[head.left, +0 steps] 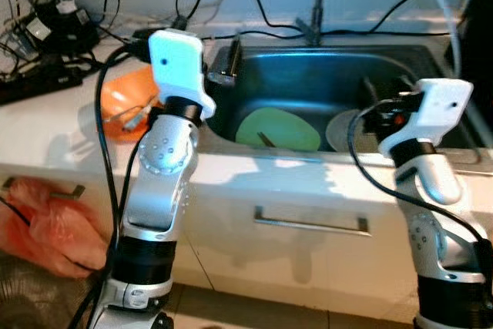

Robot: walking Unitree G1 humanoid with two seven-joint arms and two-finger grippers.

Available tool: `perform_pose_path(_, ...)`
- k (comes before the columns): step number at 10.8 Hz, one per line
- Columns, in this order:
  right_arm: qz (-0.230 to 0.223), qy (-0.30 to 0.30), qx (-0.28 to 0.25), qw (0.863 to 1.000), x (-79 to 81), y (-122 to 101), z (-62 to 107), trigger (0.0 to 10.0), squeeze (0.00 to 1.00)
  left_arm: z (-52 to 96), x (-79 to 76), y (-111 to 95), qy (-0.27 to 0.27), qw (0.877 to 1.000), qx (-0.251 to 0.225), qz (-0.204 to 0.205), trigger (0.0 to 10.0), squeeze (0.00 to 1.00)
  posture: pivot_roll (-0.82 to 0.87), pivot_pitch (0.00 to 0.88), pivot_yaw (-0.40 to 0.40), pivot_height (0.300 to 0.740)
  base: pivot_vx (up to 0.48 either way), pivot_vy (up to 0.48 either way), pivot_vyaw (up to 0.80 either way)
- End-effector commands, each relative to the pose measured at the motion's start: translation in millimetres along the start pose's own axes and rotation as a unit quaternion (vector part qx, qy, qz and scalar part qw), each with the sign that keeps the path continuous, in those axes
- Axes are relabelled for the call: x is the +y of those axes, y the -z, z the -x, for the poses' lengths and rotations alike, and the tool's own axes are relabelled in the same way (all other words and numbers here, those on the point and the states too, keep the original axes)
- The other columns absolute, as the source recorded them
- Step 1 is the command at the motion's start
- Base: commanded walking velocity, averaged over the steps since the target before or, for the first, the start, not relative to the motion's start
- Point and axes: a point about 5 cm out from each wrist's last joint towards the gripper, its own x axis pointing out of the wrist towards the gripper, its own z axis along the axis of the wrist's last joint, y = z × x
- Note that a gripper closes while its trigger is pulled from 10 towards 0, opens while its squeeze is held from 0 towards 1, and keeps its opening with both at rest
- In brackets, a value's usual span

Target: Kitchen organization

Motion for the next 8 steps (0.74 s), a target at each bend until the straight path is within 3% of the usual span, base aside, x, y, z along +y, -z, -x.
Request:
perform_pose_path(1,0.006,-0.01,-0.01,1.0,8.0,-3.0,-2.2,10.0,0.0,3.5,6.7,7.5,-0.009,1.0,0.023,0.011,10.0,0.0,0.02,0.059,0.089,0.74,0.0,0.0,0.0)
perform_pose_path(4,0.005,-0.025,-0.001,1.0,11.5,-0.2,1.3,10.0,0.0,15.2,17.3,33.3,-0.021,0.997,0.075,0.028,10.0,0.0,0.01,0.066,0.085,0.74,0.0,0.0,0.0)
perform_pose_path(7,0.004,-0.049,0.009,0.999,11.2,-2.3,-0.8,10.0,0.0,15.2,17.3,30.4,-0.054,0.996,0.059,0.035,10.0,0.0,0.01,0.065,-0.021,0.74,0.0,0.0,0.0)
perform_pose_path(8,0.0,-0.055,0.011,0.998,11.4,-2.8,-3.1,10.0,0.0,16.2,18.2,30.2,-0.062,0.996,0.057,0.034,10.0,0.0,0.02,0.054,-0.024,0.74,0.0,0.0,0.0)
